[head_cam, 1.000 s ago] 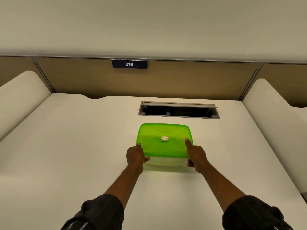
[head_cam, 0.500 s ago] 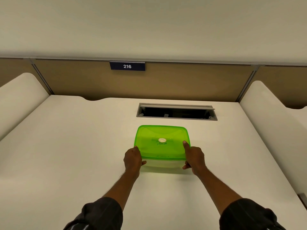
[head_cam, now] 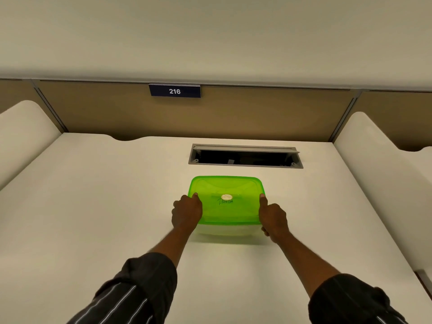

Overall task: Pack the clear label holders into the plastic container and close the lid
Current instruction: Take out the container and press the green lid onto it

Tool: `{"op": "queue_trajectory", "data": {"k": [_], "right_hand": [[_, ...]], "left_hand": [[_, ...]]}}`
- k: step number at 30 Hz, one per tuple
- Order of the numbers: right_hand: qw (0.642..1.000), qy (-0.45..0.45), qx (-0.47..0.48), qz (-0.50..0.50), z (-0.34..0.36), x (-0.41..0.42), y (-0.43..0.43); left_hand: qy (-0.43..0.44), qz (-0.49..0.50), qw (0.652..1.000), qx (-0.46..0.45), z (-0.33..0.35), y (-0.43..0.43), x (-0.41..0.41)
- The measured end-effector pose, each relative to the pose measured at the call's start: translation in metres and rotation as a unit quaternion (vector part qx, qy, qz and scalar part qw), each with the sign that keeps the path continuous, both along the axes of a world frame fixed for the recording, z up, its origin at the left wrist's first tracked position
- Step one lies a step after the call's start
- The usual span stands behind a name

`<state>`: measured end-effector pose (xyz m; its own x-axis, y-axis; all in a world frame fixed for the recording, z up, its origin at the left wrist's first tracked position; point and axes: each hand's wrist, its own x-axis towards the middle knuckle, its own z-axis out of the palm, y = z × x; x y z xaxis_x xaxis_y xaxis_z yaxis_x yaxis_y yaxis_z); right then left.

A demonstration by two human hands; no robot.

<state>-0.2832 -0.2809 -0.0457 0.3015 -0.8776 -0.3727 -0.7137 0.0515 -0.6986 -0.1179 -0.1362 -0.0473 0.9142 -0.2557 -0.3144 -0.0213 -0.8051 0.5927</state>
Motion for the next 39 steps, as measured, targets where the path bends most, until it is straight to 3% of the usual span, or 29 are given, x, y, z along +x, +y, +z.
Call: {"op": "queue_trajectory", "data": {"k": [6,14,30,35,39], "right_hand": [[0.999,-0.031,-0.018,0.016,-0.005,-0.006,-0.001],[0.986,-0.128,0.104,0.028,-0.006,-0.01,-0.008],[0.978,-0.201,0.009,0.046,-0.023,-0.022,0.003],[0.976,-0.207,0.033,0.055,-0.023,-0.02,-0.002],[0.975,-0.209,0.039,0.058,-0.026,-0.02,-0.003]], "left_hand": [[-0.016,0.027,0.999,-0.009,-0.008,0.001,-0.012],[-0.027,0.042,0.999,0.003,-0.008,-0.004,-0.016],[-0.117,0.003,0.993,0.025,-0.009,-0.003,-0.028],[-0.227,-0.143,0.955,0.125,-0.01,-0.011,-0.041],[-0.288,-0.302,0.903,0.103,-0.021,-0.018,-0.058]]}}
